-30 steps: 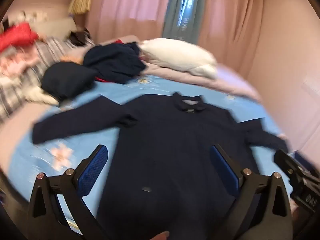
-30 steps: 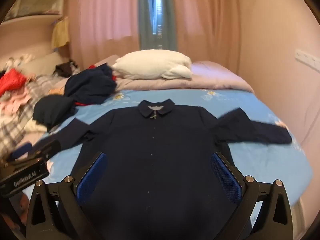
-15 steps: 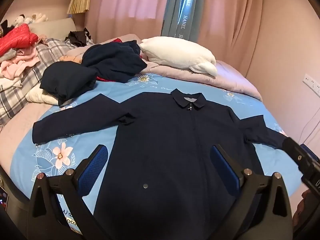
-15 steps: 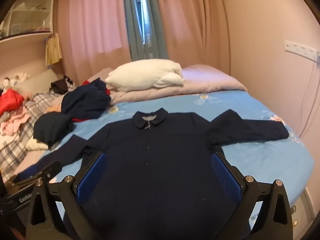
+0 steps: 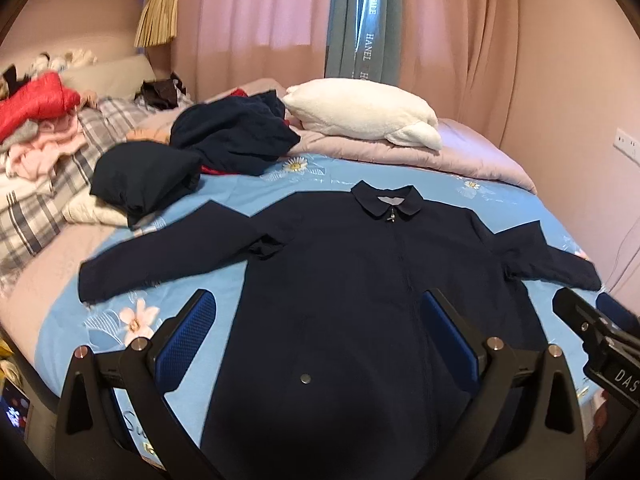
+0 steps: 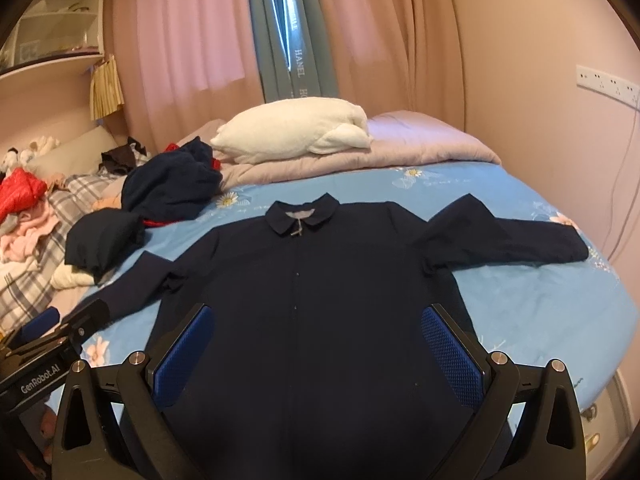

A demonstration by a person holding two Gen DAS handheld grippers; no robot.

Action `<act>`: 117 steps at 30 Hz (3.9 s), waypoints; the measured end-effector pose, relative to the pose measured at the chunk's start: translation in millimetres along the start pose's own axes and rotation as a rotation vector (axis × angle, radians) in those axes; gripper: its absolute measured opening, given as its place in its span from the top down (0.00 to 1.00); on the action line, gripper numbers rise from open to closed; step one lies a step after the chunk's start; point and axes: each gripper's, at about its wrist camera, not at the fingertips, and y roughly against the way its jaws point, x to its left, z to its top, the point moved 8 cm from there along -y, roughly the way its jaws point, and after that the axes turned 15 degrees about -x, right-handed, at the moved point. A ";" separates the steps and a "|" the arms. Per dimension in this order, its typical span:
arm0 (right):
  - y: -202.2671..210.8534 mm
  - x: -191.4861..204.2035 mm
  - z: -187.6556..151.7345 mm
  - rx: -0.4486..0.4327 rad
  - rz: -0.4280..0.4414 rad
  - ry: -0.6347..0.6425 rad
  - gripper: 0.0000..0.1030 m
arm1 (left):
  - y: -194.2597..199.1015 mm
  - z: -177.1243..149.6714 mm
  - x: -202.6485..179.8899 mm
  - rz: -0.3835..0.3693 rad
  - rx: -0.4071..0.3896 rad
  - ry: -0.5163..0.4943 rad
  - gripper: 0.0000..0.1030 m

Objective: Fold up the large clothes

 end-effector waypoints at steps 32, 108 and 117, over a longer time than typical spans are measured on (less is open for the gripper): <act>-18.4 -23.4 -4.2 0.033 -0.074 -0.014 0.00 | -20.5 -6.3 4.5 -0.043 0.036 0.066 0.01; -48.4 -36.4 93.5 -0.030 -0.016 -0.080 0.00 | -84.2 6.7 2.1 -0.062 0.192 0.060 0.03; -98.6 -101.0 134.0 -0.037 -0.085 -0.173 0.00 | -130.2 -18.0 -11.5 -0.019 0.259 0.019 0.03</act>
